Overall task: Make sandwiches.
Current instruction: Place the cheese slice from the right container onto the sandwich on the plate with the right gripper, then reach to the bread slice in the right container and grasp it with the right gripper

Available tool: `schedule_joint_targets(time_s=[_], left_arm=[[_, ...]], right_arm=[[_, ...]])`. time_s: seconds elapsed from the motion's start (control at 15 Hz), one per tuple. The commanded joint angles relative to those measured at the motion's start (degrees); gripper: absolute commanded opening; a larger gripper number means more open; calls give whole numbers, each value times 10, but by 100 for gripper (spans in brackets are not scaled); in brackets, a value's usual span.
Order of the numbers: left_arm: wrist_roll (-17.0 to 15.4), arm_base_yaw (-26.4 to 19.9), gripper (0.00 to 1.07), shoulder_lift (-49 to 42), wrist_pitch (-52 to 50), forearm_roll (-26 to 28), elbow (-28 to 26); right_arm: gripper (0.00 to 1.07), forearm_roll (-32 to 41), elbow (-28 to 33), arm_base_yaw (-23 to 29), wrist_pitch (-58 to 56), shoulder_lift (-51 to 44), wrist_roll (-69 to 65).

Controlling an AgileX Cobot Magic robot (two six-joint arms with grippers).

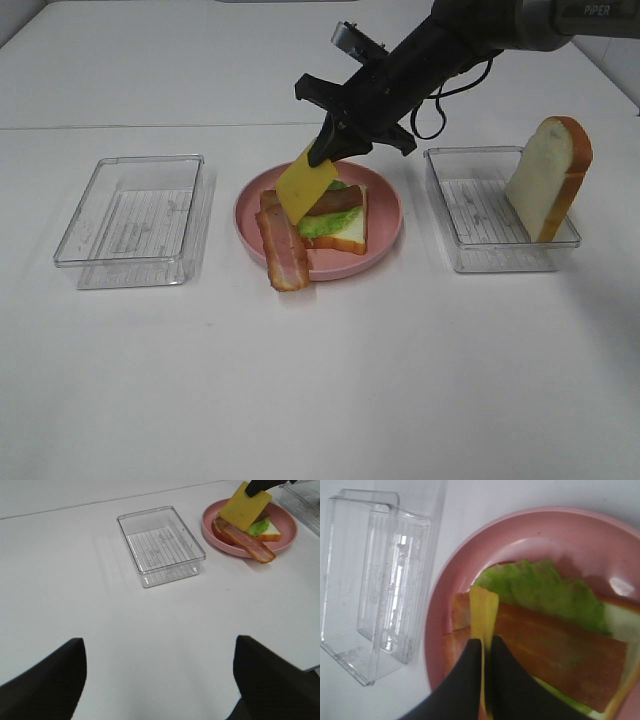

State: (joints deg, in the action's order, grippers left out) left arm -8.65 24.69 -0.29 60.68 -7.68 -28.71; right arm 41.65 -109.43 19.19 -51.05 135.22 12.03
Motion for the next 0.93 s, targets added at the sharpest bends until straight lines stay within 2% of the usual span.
schedule_joint_targets(time_s=[0.07, 0.13, 0.27, 0.33, 0.4, 0.53, 0.73, 0.93], left_arm=[[-4, 1, 76, -11, -5, 1, 1], [-4, 1, 76, -11, -5, 1, 1], [-4, 1, 76, -11, -5, 1, 1], [-4, 1, 76, -11, -5, 1, 1], [-4, 1, 76, -11, -5, 1, 1], [-5, 1, 76, -11, -5, 1, 1], [-5, 1, 76, -11, -5, 1, 1], [-5, 1, 76, -11, -5, 1, 1]], right_arm=[[33, -29, -3, -2, 0, -8, -15], [53, -29, -3, -2, 0, -9, -17], [79, -31, -3, -2, 0, -10, -13], [83, -41, -3, -2, 1, -15, -10], [83, -57, -3, -2, 1, -25, -11], [83, -148, -10, -2, -9, -70, -42], [83, -344, -10, -3, -16, -128, -127], [83, -480, -10, -3, -49, -152, -181]])
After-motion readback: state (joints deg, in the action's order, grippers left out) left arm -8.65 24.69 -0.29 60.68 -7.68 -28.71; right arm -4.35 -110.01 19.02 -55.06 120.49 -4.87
